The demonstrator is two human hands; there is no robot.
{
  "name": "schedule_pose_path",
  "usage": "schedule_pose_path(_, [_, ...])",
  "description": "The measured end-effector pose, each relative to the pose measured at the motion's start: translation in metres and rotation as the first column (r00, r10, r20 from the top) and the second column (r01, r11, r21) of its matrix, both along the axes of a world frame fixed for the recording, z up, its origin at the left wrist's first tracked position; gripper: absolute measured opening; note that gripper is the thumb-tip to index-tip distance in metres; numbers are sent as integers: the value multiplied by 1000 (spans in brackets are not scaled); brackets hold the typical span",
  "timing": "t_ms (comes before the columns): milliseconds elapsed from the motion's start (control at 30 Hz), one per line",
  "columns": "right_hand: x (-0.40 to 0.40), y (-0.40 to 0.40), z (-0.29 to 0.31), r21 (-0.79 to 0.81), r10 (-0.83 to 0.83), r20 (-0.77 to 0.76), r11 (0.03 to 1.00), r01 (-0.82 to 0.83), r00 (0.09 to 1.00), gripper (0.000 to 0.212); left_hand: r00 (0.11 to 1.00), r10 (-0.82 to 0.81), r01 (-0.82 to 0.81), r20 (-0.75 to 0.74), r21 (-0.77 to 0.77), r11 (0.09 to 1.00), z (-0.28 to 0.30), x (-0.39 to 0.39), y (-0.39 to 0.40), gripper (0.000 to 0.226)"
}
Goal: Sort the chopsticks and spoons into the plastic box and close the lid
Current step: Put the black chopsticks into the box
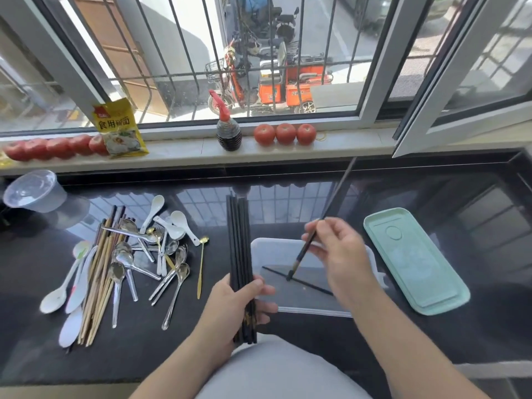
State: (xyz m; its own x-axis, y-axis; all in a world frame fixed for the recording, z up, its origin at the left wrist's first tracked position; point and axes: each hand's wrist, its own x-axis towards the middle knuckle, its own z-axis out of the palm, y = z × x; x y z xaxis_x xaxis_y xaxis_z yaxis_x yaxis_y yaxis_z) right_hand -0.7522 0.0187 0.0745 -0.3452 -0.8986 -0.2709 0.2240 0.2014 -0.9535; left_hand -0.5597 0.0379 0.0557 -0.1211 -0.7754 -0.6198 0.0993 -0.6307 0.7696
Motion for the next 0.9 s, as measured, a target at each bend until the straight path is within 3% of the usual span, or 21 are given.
schedule_pose_path(33, [-16, -5, 3, -88, -29, -116, 996, 19, 993, 18, 998, 68, -68, -1, 9, 998, -3, 4, -3, 10])
schedule_pose_path(67, [-31, -10, 4, -112, 17, -338, 992, -59, 941, 16, 992, 128, -128, 1, 17, 992, -7, 8, -5, 8])
schedule_pose_path(100, [-44, -14, -1, -27, 144, -593, 980, -198, 792, 13, 984, 180, -180, 7, 24, 983, -11, 12, -8, 7])
schedule_pose_path(133, [-51, -16, -9, 182, 344, -772, 925, -333, 534, 11, 976, 218, -218, 21, 27, 976, -15, 16, -10, 6])
schedule_pose_path(167, [-54, -17, -20, 433, 544, -804, 812, -392, 239, 10, 969, 245, -246, 31, 30, 969, -17, 18, -11, 6])
schedule_pose_path(200, [-51, -18, -32, 631, 685, -729, 672, -389, 1, 13, 963, 266, -267, 33, 34, 963, -19, 19, -11, 6])
schedule_pose_path(233, [-45, -18, -45, 743, 759, -636, 550, -381, -144, 16, 959, 281, -282, 23, 45, 958, -20, 19, -11, 6])
schedule_pose_path(300, [-30, -22, -71, 831, 810, -522, 412, -374, -267, 21, 956, 293, -292, 1, 72, 954, -21, 14, -9, 4])
schedule_pose_path(433, [-10, -36, -106, 892, 811, -435, 327, -313, -390, 19, 968, 251, -252, 27, 68, 965, -21, 12, -2, 8])
schedule_pose_path(567, [-6, -39, -123, 906, 820, -412, 321, -276, -397, 20, 976, 211, -214, 54, 55, 975, -16, 18, -1, 15])
schedule_pose_path(667, [-5, -38, -110, 862, 833, -489, 416, -289, -258, 23, 978, 205, -207, 41, 48, 977, -13, 18, -2, 19])
schedule_pose_path(733, [-5, -35, -94, 755, 802, -597, 562, -338, 0, 23, 981, 190, -191, 23, 39, 981, -9, 16, -3, 20])
schedule_pose_path(767, [-4, -31, -85, 673, 773, -594, 629, -389, 223, 22, 984, 179, -180, 13, 32, 983, -7, 14, -3, 20])
schedule_pose_path(800, [0, -24, -74, 578, 732, -506, 681, -450, 456, 22, 986, 164, -164, 3, 23, 986, -5, 12, -3, 19])
schedule_pose_path(833, [8, -17, -62, 487, 690, -374, 715, -502, 620, 21, 990, 141, -141, -3, 13, 990, -4, 10, -3, 18])
schedule_pose_path(900, [25, -2, -41, 344, 633, -153, 754, -559, 759, 16, 997, 79, -79, -16, -12, 997, -2, 3, -3, 18])
